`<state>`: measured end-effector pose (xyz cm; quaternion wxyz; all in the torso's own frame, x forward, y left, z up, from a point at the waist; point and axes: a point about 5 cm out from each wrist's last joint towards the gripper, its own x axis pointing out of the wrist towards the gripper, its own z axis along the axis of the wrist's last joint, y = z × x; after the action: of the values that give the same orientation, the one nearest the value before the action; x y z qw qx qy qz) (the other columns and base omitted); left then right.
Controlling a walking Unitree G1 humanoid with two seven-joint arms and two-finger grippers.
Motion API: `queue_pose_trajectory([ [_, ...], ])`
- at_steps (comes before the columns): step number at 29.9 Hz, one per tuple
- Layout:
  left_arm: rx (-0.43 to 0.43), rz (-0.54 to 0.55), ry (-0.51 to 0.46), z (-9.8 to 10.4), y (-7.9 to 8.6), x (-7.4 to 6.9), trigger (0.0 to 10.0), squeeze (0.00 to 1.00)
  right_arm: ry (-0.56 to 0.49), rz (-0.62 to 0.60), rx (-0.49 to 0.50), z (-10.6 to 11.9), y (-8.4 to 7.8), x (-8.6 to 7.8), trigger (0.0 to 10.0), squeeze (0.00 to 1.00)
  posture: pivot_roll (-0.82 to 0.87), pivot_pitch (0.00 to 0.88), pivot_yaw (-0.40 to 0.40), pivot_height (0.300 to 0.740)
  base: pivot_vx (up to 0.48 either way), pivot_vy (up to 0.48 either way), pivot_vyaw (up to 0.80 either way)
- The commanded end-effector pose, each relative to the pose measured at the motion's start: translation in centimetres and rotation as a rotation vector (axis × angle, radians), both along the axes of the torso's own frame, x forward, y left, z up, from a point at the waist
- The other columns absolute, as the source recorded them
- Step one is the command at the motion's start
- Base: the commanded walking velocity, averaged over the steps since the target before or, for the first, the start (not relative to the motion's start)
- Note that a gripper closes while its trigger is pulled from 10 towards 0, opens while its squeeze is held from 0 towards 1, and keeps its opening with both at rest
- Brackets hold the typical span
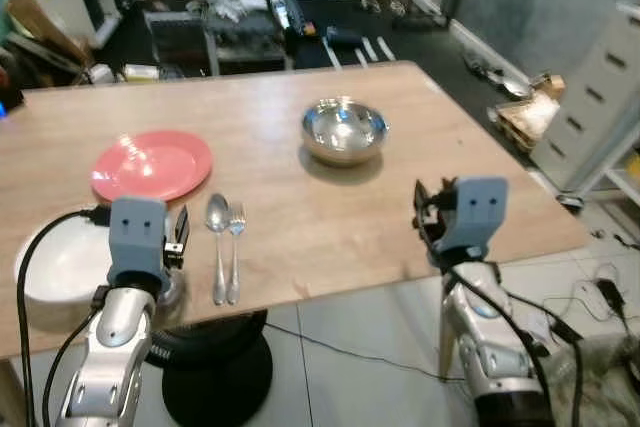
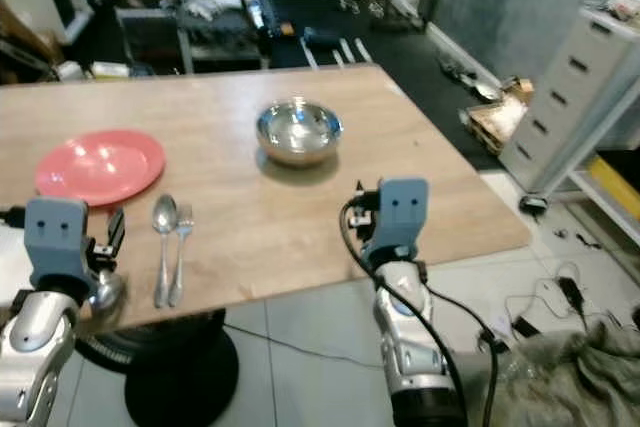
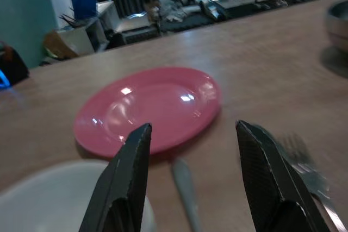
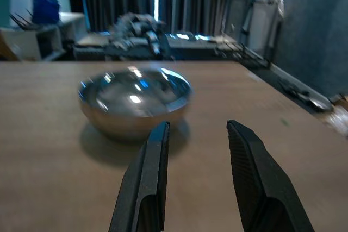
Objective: Setting the table
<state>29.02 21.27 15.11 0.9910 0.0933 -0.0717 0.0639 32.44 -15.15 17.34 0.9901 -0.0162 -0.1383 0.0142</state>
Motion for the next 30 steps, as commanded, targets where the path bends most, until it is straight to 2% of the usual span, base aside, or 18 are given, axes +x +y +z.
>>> queue_pose_trajectory([
  [1, 0.001, 0.003, 0.023, -0.3, 0.2, -0.1, 10.0, 0.00, 0.018, 0.011, 0.014, -0.4, 0.3, -0.1, 10.0, 0.00, 0.04, 0.000, 0.051, 0.740, 0.334, 0.000, 0.00],
  [22, 0.011, -0.037, 0.021, 0.1, -0.5, 0.1, 10.0, 0.00, 0.022, 0.047, 0.006, -0.3, 0.9, 0.0, 10.0, 0.00, 0.04, 0.000, 0.049, 0.740, 0.000, 0.000, 0.00],
  [25, 0.005, -0.040, 0.024, 0.5, -0.3, 0.2, 10.0, 0.00, 0.039, 0.132, -0.054, -0.1, 2.2, 0.4, 10.0, 0.00, 0.05, 0.000, 0.043, 0.740, 0.000, 0.000, 0.00],
  [30, -0.002, -0.083, 0.042, 1.3, 0.0, 0.2, 10.0, 0.00, 0.079, 0.177, -0.144, 0.1, 3.2, 1.2, 10.0, 0.00, 0.08, 0.009, 0.028, 0.740, 0.000, 0.000, 0.00],
])
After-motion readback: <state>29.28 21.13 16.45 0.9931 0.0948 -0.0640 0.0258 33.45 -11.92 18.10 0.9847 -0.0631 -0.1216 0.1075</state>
